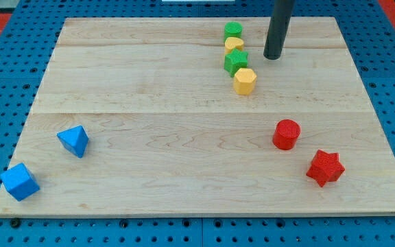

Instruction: Move the heart and green circle in opposite directions

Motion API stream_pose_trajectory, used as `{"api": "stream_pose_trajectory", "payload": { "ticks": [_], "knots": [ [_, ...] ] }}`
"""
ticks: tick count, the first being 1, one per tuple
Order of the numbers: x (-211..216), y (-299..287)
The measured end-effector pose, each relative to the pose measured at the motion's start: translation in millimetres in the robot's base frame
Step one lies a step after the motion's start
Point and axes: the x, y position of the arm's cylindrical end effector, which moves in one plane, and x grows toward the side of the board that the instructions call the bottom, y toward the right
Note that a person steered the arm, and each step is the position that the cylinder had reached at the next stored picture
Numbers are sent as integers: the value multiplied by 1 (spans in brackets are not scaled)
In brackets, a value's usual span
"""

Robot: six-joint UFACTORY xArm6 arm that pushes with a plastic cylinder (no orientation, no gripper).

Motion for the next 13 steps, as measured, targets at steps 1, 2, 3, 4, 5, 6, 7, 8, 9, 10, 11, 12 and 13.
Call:
{"api": "stream_pose_trajectory", "payload": {
  "ticks": [1,2,3,4,5,6,7,8,9,10,11,12,13],
  "knots": [
    [-1,-7],
    [-1,-40],
    [-1,-88],
    [-9,-110],
    [-20,-111],
    [-29,-100],
    [-41,-87],
    [-61,-108],
    [-63,-64],
    [-64,-17],
    [-67,29],
    [-76,34],
    [-66,-31]
  ]
}}
